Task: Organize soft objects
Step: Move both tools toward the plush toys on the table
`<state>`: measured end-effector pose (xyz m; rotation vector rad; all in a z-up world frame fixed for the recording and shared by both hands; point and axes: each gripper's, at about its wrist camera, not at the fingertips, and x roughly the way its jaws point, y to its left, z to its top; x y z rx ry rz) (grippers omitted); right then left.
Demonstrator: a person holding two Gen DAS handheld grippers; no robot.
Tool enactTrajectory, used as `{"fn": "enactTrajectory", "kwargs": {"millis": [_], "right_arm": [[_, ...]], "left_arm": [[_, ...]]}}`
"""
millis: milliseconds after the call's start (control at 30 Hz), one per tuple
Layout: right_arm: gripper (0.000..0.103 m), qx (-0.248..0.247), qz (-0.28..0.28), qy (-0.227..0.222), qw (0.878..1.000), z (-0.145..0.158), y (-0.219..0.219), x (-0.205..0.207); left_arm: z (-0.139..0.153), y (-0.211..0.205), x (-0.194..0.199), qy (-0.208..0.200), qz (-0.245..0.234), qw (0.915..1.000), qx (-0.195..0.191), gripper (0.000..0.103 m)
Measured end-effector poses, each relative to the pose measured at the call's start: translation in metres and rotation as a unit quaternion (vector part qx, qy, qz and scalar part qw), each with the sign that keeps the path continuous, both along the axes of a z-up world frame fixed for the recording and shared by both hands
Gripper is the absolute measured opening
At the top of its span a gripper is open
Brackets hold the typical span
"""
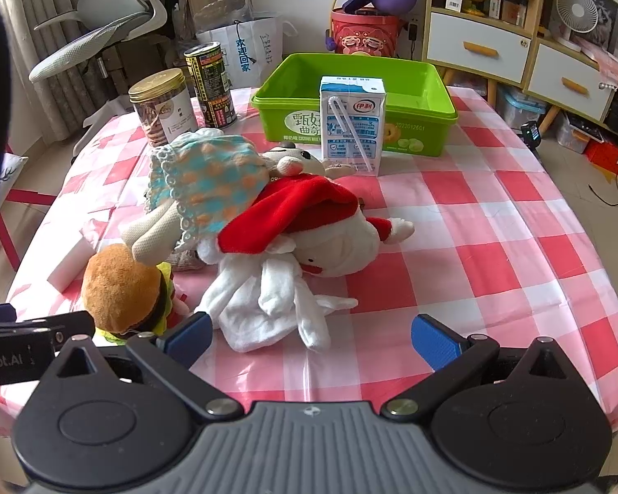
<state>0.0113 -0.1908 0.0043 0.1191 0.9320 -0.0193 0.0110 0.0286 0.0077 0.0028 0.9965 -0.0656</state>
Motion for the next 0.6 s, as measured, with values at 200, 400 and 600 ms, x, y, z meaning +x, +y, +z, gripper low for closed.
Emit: {"fn": "enactTrajectory", "kwargs": {"millis": [200,400,600], "right_arm": [[0.073,0.000,-0.001,0.000,1.000,0.0002,-0.0001,0.0002],[0.073,-0.001,0.000,0.001,1.000,0.0002,-0.0001,0.0003],[0.073,-0.002,0.002,-0.002,1.000,0.0003,0.0016,-0.0005]], "left_arm": [[-0.0011,-0.0033,-0.0006,-0.002,-0.003,1.0000,0.004,0.094],[-0.0017,-0.0047,-0.0005,-0.002,-0.005,1.0000,0.006,0.094],[-0.0022,-0.0080,0.0001,-0.005,-0.009,0.9999,0.009,0.094]]}}
